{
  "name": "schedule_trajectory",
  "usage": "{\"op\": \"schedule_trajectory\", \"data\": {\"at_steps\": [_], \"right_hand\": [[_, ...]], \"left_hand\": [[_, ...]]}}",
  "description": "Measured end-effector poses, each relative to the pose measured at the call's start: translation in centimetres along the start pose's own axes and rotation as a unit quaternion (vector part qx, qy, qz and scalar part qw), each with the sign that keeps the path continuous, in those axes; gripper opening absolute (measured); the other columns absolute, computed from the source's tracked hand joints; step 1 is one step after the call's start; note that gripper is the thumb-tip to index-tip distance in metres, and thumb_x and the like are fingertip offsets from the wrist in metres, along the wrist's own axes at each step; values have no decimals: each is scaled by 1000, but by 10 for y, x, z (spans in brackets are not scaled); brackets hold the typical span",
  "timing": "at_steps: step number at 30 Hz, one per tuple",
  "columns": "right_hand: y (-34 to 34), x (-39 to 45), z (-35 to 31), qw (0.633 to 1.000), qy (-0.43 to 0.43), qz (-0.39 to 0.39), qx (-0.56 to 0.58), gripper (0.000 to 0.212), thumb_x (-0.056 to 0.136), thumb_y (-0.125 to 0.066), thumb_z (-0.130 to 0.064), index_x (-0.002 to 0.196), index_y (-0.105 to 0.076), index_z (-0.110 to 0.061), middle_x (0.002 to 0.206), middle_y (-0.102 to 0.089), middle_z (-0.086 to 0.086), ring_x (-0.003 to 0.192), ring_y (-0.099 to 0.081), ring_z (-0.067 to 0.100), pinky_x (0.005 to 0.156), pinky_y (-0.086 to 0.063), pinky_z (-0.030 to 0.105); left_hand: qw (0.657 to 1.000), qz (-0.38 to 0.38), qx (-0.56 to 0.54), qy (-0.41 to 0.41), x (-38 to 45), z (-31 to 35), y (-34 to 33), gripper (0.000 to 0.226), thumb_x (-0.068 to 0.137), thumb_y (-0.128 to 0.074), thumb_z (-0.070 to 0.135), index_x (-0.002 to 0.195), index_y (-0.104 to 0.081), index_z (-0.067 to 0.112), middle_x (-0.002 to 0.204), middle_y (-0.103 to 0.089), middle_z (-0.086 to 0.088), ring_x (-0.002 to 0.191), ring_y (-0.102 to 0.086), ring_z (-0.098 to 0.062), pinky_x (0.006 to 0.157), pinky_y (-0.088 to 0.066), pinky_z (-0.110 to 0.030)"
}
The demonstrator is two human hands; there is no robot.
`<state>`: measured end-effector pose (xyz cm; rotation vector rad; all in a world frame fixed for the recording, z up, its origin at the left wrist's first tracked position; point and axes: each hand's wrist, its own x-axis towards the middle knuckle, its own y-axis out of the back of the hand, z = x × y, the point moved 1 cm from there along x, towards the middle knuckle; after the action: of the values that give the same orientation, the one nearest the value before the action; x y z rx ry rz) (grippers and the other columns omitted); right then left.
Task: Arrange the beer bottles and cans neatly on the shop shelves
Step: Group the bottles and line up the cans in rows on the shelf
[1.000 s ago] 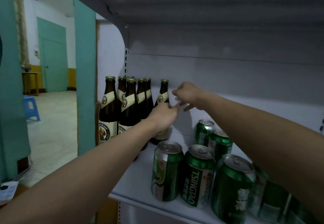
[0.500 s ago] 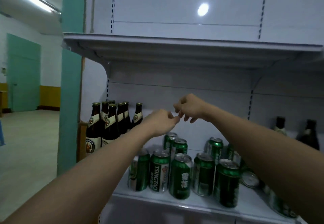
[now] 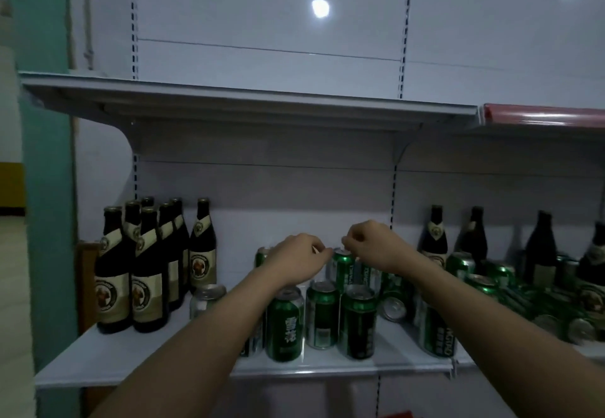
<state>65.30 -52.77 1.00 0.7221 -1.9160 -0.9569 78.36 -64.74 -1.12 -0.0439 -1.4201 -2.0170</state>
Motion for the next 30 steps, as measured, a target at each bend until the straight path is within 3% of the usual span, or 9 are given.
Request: {"op": "schedule_trajectory", "data": {"at_steps": [2, 6, 10, 14, 21, 30], "right_hand": [[-9, -6, 14, 1000, -4, 17, 9, 28, 99, -52, -34, 74, -58, -23, 75, -63, 0, 67, -58, 19, 62, -47, 32], [-37, -11, 38, 998, 11, 46, 38, 22, 97, -53, -37, 90, -60, -17, 84, -66, 0, 77, -62, 21, 71, -54, 40], [-73, -9, 46, 998, 49, -13, 23, 38, 96, -49, -53, 115, -54, -21, 111, -58, -2, 96, -58, 19, 81, -51, 40], [-94, -11, 49, 996, 70, -51, -2, 44, 98, -35, -59, 124, -46, -26, 121, -57, 2, 95, -61, 22, 81, -52, 42], [-90, -8, 59, 987, 126, -100, -25, 69, 82, -65, -61, 135, -43, -23, 131, -59, -4, 109, -60, 20, 85, -50, 37], [-91, 17, 89, 987, 129, -93, -12, 69, 81, -69, -58, 131, -45, -18, 130, -59, 0, 111, -59, 24, 87, -51, 41]], "left_hand": [[1000, -2, 8, -9, 4, 1, -10, 38, 97, -46, 53, 117, -66, 28, 118, -67, 6, 102, -60, -16, 77, -42, -26], [999, 0, 31, -21, 7, -11, -27, 38, 96, -46, 52, 119, -65, 28, 119, -66, 6, 100, -61, -13, 84, -50, -30], [991, 15, 129, -20, 5, -26, -52, 42, 96, -39, 58, 123, -59, 32, 119, -64, 4, 102, -60, -17, 72, -43, -30], [987, 25, 156, 3, 1, -31, -75, 36, 101, -31, 51, 120, -54, 31, 108, -67, -1, 91, -61, -25, 65, -38, -33], [981, 61, 180, 31, 23, -27, -94, 52, 102, -22, 52, 114, -64, 23, 99, -69, -9, 86, -62, -28, 66, -45, -35], [968, 107, 220, 53, 49, -6, -116, 52, 103, -24, 49, 111, -66, 20, 103, -70, -11, 91, -65, -30, 69, -45, -36]]}}
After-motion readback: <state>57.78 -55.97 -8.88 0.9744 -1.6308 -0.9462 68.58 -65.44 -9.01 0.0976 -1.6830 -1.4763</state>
